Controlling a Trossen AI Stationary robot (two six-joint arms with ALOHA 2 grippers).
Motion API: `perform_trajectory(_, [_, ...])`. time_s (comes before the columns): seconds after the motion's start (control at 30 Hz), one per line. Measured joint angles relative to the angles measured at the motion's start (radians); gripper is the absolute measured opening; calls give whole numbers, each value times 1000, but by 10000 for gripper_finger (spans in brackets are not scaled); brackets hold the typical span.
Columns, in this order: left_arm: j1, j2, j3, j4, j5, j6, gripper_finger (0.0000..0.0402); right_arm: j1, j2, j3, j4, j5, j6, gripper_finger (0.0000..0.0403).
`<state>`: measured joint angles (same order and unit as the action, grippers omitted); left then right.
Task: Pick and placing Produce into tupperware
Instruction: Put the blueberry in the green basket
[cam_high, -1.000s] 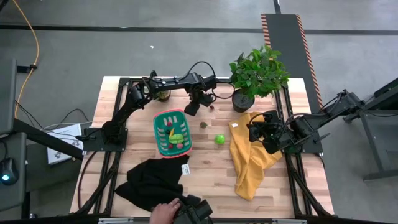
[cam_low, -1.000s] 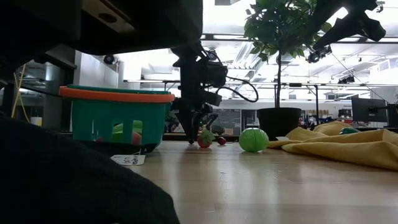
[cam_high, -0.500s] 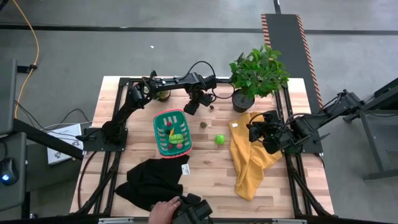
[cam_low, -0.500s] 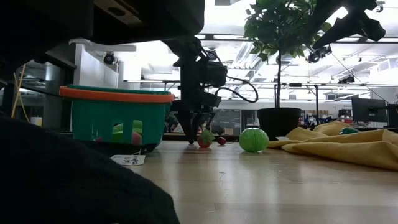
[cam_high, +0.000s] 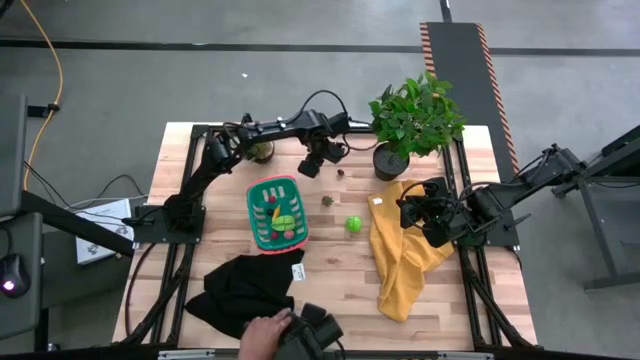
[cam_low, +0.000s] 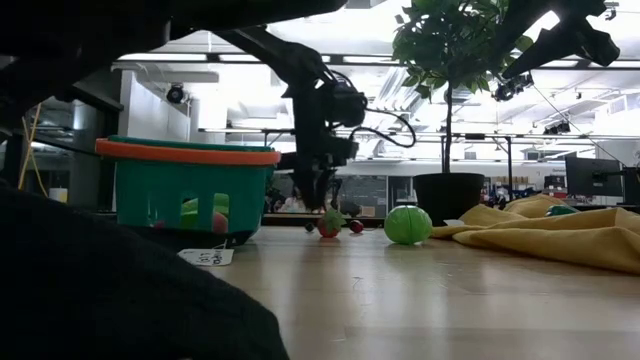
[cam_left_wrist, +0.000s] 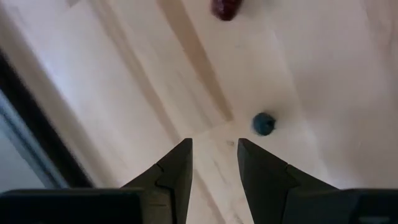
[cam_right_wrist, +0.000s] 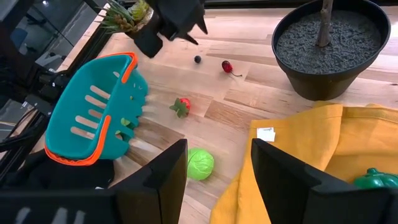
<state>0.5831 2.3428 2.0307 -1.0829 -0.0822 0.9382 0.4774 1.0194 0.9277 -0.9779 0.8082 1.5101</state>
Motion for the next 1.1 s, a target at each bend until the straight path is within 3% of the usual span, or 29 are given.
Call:
perform_trajectory(0.27, [28, -2, 19, -51, 68, 8, 115, 0, 0, 0, 0, 0, 0, 169])
perform_trajectory(0.6, [33, -2, 19, -63, 168, 156, 115, 0, 0, 0, 1, 0, 12, 169])
perform_trajectory(1.1, [33, -2, 18, -75, 119, 309, 115, 0, 0, 0, 10, 0, 18, 169])
